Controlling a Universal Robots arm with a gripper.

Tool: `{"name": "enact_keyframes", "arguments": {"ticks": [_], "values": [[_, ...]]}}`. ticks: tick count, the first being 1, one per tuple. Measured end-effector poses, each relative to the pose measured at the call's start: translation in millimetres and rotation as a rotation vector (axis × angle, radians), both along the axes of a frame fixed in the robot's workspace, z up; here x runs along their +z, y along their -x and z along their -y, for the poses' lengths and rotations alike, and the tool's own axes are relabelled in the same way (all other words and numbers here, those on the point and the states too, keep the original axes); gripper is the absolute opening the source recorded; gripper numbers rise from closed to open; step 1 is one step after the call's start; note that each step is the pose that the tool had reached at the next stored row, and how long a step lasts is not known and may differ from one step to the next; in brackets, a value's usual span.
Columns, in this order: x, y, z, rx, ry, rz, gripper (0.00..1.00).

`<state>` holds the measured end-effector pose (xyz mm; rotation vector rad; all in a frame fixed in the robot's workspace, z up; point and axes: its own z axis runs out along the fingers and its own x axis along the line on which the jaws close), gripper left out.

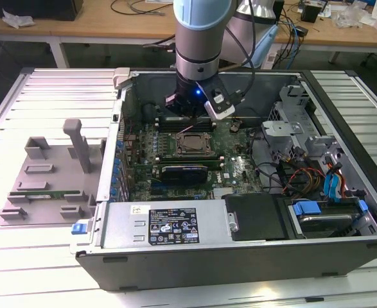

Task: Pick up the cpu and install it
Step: 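Install the first cpu locking lever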

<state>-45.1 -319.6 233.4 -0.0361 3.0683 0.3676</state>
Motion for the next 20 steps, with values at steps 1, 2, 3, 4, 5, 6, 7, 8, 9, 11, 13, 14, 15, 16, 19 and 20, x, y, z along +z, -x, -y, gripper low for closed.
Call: {"name": "enact_keyframes", "arguments": {"ticks": [1,2,3,4,5,6,7,8,9,11,13,14,15,16,19,20], "values": [[-0.7,0.0,-1.2,0.0,-0.0001,-0.0001,0.11],[-1.9,-0.1,-1.7,-0.011,-0.0001,-0.0001,0.11],[-3.2,-0.1,-2.0,-0.038,-0.0001,-0.0001,0.11],[-3.5,-0.1,-2.8,-0.045,-0.0005,-0.0001,0.11],[-4.9,0.0,-4.2,-0.045,-0.0054,-0.0002,0.11],[-5.5,0.0,-5.2,-0.045,-0.0054,-0.0002,0.11],[-6.2,0.0,-6.2,-0.045,-0.0055,-0.0002,0.11],[-7.0,0.1,-7.5,-0.045,-0.0054,-0.0002,0.11],[-7.9,0.9,-9.0,-0.046,-0.0055,-0.0002,0.11],[-8.8,2.5,-10.3,-0.046,-0.0056,-0.0001,0.11],[-10.1,3.0,-10.7,-0.046,-0.0053,-0.0003,0.11],[-11.0,3.0,-10.7,-0.046,-0.0054,-0.0003,0.11],[-12.3,3.0,-10.6,-0.046,-0.0054,-0.0003,0.11],[-13.9,3.0,-10.6,-0.048,-0.0054,-0.0003,0.11],[-14.2,2.8,-10.7,-0.054,-0.0052,-0.0003,0.11],[-14.4,2.6,-10.7,-0.062,-0.005,-0.0003,0.11]]}}
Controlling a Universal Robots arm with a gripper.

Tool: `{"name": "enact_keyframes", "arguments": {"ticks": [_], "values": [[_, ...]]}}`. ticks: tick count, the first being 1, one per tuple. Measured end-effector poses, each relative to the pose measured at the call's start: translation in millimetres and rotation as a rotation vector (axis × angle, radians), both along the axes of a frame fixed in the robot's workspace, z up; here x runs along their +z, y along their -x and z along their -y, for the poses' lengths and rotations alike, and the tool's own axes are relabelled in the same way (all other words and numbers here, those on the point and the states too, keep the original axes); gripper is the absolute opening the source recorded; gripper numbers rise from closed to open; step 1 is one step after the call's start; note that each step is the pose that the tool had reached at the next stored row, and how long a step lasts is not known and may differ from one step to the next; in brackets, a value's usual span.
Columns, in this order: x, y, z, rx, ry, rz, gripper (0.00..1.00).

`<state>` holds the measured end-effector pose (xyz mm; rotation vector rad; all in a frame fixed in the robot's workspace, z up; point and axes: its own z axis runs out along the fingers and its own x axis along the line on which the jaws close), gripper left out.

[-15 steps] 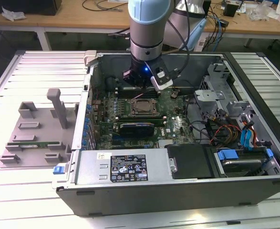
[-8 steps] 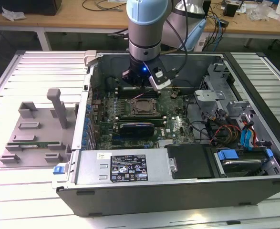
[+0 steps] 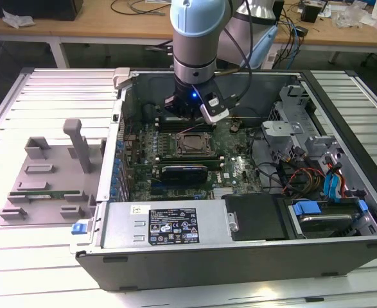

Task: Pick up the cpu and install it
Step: 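Install the first cpu locking lever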

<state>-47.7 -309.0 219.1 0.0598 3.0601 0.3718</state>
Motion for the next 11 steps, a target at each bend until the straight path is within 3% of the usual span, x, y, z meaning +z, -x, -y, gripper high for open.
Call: {"name": "enact_keyframes", "arguments": {"ticks": [5,11], "values": [[-2.3,-0.6,0.0,-0.059,0.0071,0.0002,0.11],[-4.7,1.5,-1.9,-0.084,0.0143,0.0005,0.11]]}}
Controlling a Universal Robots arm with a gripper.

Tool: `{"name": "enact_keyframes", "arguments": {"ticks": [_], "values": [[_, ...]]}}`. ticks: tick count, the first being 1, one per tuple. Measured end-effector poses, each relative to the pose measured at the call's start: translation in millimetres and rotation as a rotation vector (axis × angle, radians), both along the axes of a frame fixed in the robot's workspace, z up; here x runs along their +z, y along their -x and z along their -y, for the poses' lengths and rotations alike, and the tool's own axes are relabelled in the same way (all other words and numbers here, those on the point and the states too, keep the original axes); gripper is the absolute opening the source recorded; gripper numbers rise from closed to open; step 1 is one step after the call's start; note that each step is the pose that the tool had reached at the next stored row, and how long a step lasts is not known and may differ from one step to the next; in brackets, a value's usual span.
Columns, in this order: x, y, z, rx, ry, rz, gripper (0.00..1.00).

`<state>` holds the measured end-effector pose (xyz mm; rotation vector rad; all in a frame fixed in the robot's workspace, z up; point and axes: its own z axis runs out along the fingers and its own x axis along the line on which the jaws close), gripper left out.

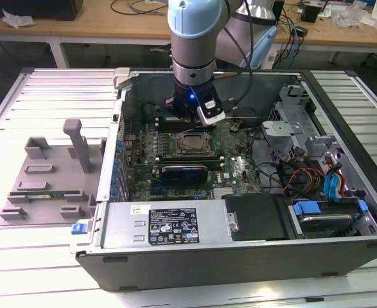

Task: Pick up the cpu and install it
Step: 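Install the first cpu locking lever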

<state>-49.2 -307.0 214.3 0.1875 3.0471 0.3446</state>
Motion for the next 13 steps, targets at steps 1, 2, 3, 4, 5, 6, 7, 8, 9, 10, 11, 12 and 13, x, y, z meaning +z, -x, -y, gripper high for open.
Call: {"name": "enact_keyframes", "arguments": {"ticks": [1,2,3,4,5,6,7,8,9,10,11,12,13], "values": [[0.0,0.9,-0.2,0.0,0.0003,0.0022,0.11],[-0.2,1.8,-0.3,0.0,0.0004,0.0107,0.11],[-0.4,2.4,-0.3,0.0,0.0005,0.02,0.11],[-0.6,2.9,-0.3,0.0,0.0005,0.0309,0.11],[-0.9,3.3,-0.3,0.0,0.0004,0.0397,0.11],[-0.9,3.3,-0.4,0.0,0.0004,0.0419,0.11],[-0.9,3.3,-0.3,0.0,0.0004,0.0422,0.11],[-0.9,3.3,-0.3,0.0,0.0004,0.0422,0.11],[-1.0,3.5,-0.3,0.0,0.0005,0.0424,0.11],[-1.2,5.1,-0.2,-0.001,0.0005,0.0471,0.11],[-1.4,6.0,-0.3,-0.001,0.0006,0.0506,0.11],[-1.5,7.4,-0.3,-0.001,0.0006,0.0542,0.11],[-1.7,9.0,-0.3,-0.001,0.0005,0.0575,0.11]]}}
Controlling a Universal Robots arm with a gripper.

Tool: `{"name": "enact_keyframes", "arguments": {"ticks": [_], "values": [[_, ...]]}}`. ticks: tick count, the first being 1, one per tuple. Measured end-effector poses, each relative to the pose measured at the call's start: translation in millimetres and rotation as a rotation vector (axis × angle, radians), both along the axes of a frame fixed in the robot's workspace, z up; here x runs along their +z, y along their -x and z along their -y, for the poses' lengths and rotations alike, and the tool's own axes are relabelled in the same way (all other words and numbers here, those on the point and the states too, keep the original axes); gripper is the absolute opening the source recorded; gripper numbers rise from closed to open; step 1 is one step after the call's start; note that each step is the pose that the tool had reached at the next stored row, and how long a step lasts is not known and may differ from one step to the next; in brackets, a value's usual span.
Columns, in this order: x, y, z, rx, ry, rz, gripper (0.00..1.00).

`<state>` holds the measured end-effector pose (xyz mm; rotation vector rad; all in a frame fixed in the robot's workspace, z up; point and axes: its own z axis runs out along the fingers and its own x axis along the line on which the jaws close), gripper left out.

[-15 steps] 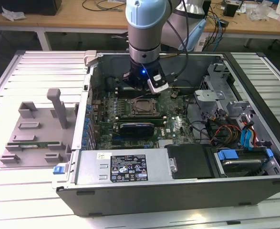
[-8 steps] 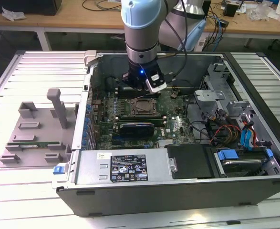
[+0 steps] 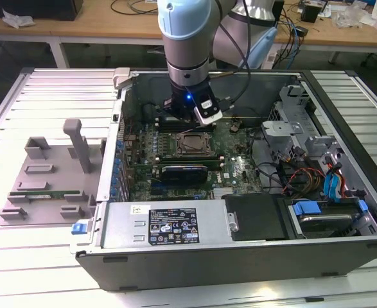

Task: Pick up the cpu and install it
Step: 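Install the first cpu locking lever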

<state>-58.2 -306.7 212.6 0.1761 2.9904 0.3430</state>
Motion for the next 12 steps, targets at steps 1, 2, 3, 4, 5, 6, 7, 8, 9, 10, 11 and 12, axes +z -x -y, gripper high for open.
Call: {"name": "enact_keyframes", "arguments": {"ticks": [1,2,3,4,5,6,7,8,9,10,11,12], "values": [[-0.4,2.0,-0.1,0.0,-0.0002,0.0048,0.11],[-1.1,2.6,-0.1,0.0,0.0003,0.0116,0.11],[-1.8,2.7,0.0,0.0,0.0005,0.0152,0.11],[-2.4,2.7,-0.1,0.0,0.0009,0.0165,0.11],[-2.8,3.0,-0.2,0.0,0.0038,0.0167,0.11],[-3.1,3.1,-0.3,-0.002,0.0053,0.0167,0.11],[-3.5,3.1,-0.5,-0.018,0.0055,0.0168,0.11],[-3.9,3.1,-2.2,-0.062,0.006,0.0166,0.11],[-4.3,3.1,-4.2,-0.071,0.0058,0.0168,0.11],[-5.7,3.2,-4.2,-0.077,0.006,0.0186,0.11],[-5.9,3.2,-4.4,-0.077,0.0061,0.0191,0.11],[-6.1,3.4,-4.4,-0.083,0.0071,0.0215,0.11]]}}
